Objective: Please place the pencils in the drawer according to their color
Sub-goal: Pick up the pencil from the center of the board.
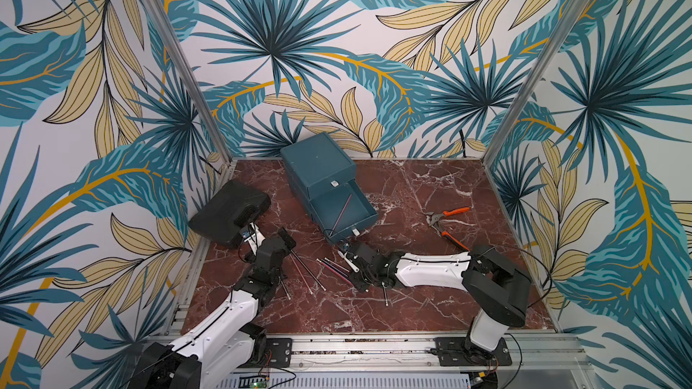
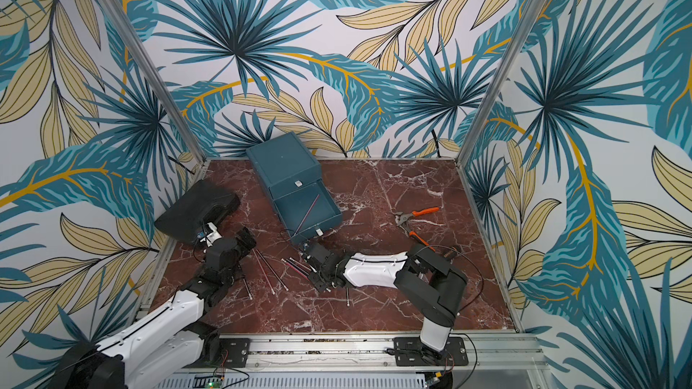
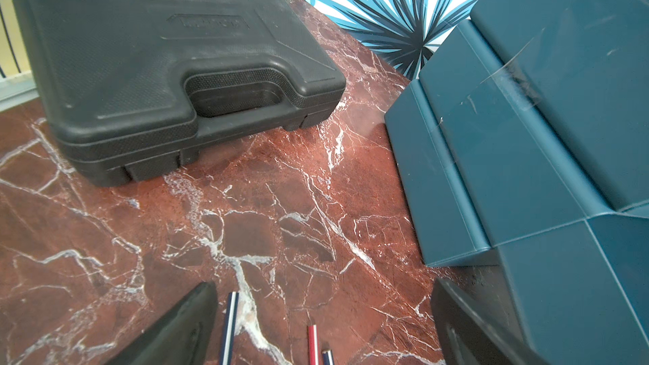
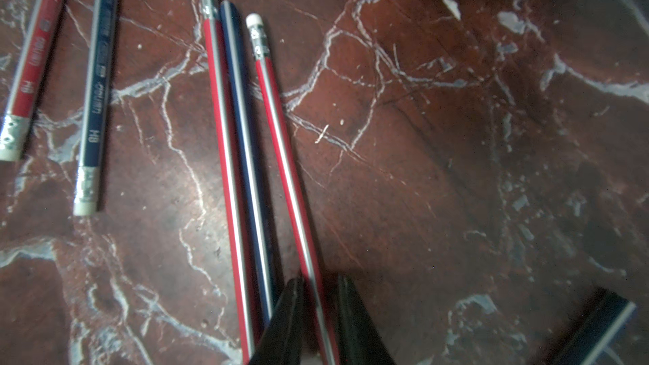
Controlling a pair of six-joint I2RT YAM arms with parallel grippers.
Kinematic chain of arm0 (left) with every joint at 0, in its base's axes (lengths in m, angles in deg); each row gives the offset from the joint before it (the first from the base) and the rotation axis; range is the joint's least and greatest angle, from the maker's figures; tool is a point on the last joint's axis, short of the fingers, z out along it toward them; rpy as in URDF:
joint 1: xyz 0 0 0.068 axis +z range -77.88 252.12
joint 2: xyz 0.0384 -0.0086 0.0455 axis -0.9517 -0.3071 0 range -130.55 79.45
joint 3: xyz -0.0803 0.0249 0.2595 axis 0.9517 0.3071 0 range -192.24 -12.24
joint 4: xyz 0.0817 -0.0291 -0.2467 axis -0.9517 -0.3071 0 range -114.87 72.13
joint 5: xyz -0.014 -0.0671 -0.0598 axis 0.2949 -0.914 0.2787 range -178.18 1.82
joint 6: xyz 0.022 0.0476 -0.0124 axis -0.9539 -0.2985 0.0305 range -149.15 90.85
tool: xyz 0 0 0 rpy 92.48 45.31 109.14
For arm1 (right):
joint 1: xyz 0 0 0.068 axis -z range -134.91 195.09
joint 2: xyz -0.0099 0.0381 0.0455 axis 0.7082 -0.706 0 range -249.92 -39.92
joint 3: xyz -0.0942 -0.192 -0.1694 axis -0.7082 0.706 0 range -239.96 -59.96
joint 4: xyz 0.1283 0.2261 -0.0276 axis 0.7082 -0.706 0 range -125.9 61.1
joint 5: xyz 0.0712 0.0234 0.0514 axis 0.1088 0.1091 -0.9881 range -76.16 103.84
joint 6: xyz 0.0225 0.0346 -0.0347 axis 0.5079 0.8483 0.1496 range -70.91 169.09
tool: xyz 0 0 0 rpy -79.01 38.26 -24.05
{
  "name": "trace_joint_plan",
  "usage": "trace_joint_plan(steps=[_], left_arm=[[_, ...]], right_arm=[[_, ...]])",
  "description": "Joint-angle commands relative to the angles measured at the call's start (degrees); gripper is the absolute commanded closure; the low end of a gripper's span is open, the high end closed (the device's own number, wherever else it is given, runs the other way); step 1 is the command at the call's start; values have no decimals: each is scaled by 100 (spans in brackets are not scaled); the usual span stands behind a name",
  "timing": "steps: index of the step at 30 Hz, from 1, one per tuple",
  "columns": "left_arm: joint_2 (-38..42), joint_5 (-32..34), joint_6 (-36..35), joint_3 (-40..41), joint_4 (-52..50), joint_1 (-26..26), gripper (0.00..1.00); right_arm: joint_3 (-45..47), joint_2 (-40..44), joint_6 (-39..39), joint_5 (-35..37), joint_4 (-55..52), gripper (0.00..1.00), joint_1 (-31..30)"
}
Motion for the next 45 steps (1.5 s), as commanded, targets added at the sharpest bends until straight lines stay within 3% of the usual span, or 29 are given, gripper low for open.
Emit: trace_joint_plan(steps=[1,15,30,45], left_arm=[[-11,-5,38,80,116,54,0],[-4,-16,17,55,130,71,0],[-14,-31,0,36,164,109,0],[-1,-33,3,45,161,116,0]], right_arm=[[-62,-218,-110,63,-76,78,-27],[-494,-605,-356,-254,-364,78,-28],[-620,-624,-518,14,-940,100,-27],[-579,66,-503,319,-1242,100,-27]])
